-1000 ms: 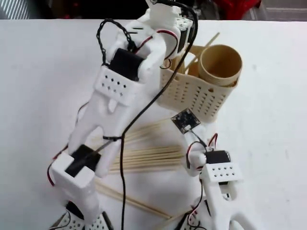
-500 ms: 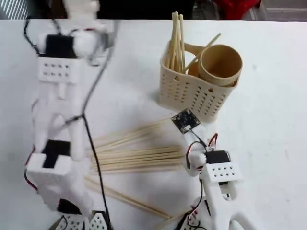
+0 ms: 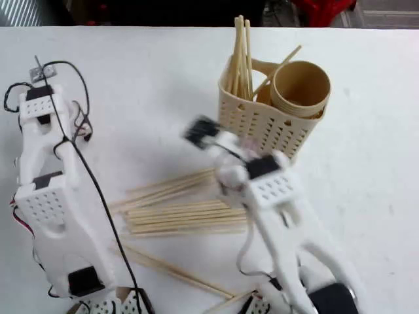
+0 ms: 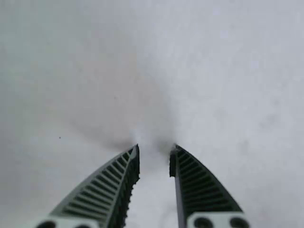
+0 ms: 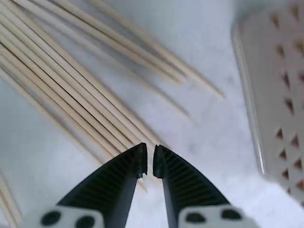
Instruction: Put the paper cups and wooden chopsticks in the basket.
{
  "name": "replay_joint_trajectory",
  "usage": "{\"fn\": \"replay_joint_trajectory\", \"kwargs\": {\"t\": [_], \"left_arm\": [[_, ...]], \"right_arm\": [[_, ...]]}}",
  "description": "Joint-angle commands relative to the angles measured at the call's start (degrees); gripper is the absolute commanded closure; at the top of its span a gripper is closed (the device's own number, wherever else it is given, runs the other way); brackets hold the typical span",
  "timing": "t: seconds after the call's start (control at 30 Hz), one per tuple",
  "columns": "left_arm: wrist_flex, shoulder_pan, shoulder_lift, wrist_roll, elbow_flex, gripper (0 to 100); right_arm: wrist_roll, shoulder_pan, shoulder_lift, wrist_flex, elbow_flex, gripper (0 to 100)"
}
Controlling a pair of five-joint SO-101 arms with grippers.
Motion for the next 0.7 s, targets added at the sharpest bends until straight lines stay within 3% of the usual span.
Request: {"fn": "replay_joint_trajectory", "kwargs": {"t": [0.0, 0.1, 0.3, 0.4, 0.67], "left_arm": [[-1.1, 0.9, 0.2, 0.5, -1.8, 88], [-1.1, -0.1, 0.5, 0.5, -1.8, 88], [-1.2, -0.1, 0.7, 0.5, -1.8, 88], [-1.3, -0.1, 0.7, 0.5, -1.8, 88], [-1.7, -0.1, 0.7, 0.5, -1.4, 88]], "right_arm": [[4.7, -7.0, 13.4, 3.3, -18.8, 95.6], [14.5, -9.4, 25.1, 8.2, -30.7, 95.6], [24.7, -8.4, 40.6, 7.3, -42.5, 91.5], [25.6, -8.3, 44.4, 3.8, -42.4, 86.1], [25.1, -8.3, 50.7, -1.4, -42.4, 89.3]]}}
